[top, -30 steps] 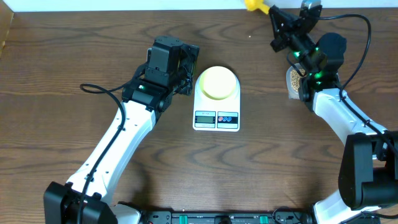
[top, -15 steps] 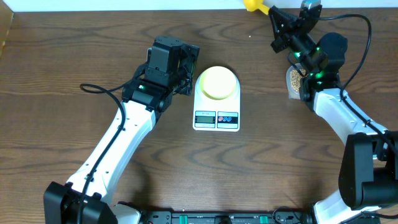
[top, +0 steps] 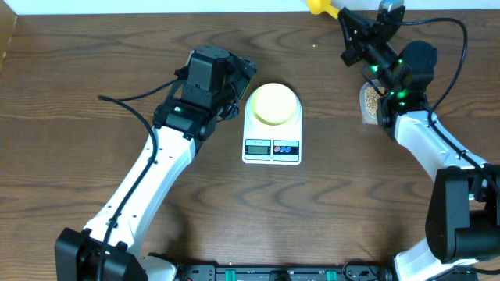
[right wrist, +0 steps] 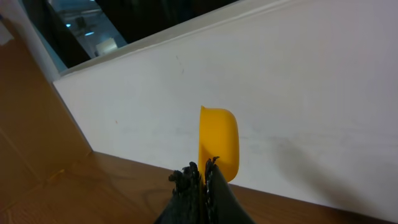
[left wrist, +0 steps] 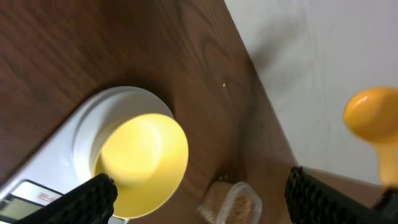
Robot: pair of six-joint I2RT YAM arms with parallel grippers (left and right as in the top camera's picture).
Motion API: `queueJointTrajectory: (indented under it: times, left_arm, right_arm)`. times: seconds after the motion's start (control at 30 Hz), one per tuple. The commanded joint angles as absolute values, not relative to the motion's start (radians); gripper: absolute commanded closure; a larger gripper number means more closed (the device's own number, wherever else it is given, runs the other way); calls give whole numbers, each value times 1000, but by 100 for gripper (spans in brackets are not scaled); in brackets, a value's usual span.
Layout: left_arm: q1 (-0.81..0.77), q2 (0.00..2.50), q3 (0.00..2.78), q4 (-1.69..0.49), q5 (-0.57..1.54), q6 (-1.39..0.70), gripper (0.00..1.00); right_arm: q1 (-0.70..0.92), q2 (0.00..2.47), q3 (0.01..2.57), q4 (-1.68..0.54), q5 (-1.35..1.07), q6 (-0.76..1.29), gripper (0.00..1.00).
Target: Scoop item into bowl and weigh 50g on scale
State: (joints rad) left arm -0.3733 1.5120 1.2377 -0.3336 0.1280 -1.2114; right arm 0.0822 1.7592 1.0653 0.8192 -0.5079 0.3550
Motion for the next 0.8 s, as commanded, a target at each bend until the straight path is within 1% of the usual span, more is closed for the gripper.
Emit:
queueJointTrajectory:
  times: [0.0, 0.2, 0.4, 0.77]
  left_arm:
    - [-372, 1502, 1242, -336, 118, -1037, 11]
    - [-372, 1502, 1242, -342, 118, -857, 11]
    - [-372, 1502, 1242, -379, 118, -731, 11]
    - [-372, 1502, 1242, -427, 118, -566, 11]
  right_arm:
    - [76, 1757, 1082, 819, -500, 342, 99]
    - [76, 1757, 1082, 813, -500, 339, 99]
    - [75, 1757, 1082, 804, -475, 339, 99]
    - [75, 1757, 1082, 795, -469, 340, 99]
